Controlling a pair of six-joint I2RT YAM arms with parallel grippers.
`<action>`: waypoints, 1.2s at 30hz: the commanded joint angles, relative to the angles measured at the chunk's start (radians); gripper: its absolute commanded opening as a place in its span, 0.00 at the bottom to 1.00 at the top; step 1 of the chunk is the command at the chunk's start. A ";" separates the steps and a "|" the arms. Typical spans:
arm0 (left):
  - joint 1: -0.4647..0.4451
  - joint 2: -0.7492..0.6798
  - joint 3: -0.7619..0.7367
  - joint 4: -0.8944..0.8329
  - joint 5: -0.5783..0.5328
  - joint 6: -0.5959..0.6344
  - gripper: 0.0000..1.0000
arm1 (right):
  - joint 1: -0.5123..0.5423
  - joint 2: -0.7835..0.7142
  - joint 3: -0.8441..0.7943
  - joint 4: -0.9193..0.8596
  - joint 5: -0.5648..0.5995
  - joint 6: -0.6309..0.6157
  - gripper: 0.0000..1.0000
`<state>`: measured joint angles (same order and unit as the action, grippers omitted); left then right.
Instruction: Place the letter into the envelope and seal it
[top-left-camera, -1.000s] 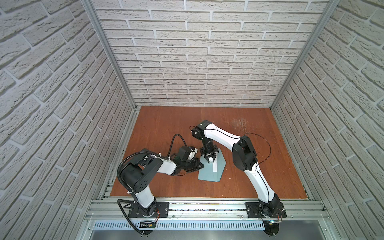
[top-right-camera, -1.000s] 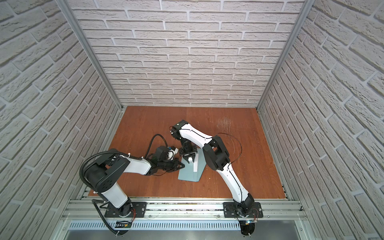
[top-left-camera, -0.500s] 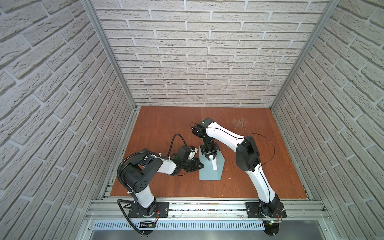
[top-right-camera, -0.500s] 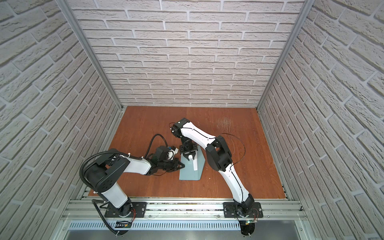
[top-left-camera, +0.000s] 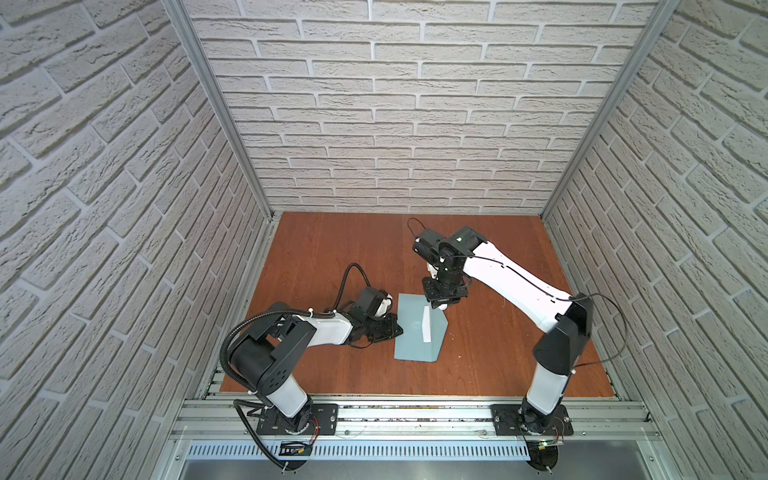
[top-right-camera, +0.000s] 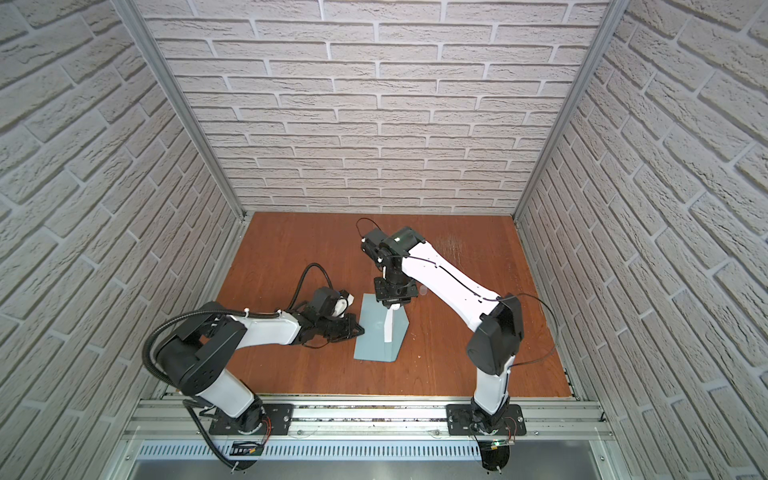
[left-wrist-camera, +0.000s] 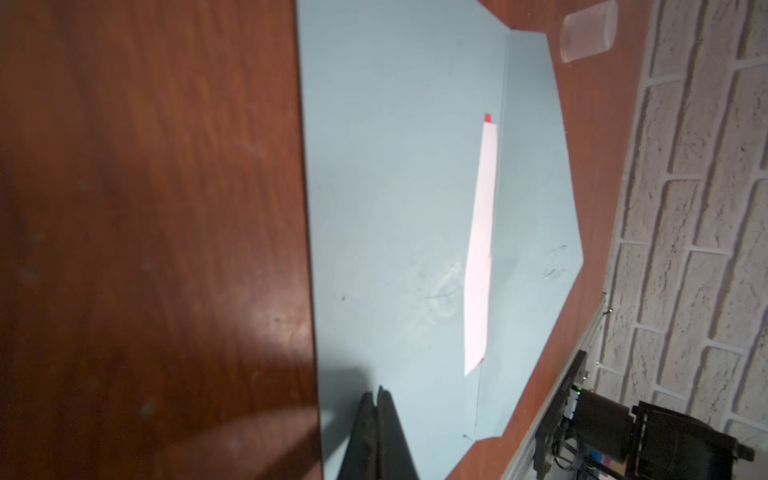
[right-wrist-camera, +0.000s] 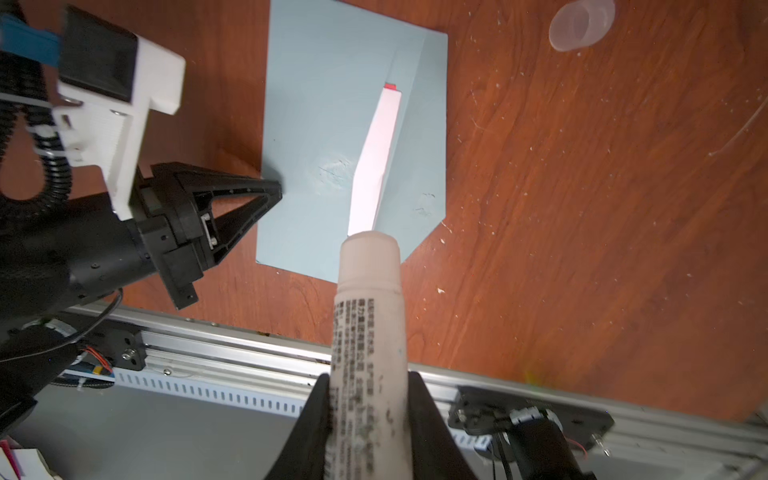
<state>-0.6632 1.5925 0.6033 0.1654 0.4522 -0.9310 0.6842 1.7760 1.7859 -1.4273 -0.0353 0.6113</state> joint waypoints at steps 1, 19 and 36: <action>0.002 -0.092 0.059 -0.123 -0.064 0.036 0.12 | -0.002 -0.161 -0.140 0.246 0.009 -0.039 0.05; -0.069 -0.562 -0.020 0.311 -0.253 -0.114 0.61 | 0.011 -0.884 -1.143 1.620 0.134 -0.256 0.05; -0.174 -0.317 0.087 0.691 -0.288 -0.165 0.74 | 0.012 -0.806 -1.207 1.907 0.080 -0.262 0.05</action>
<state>-0.8326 1.2671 0.6304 0.7193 0.1658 -1.0935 0.6910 0.9703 0.5831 0.3862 0.0658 0.3542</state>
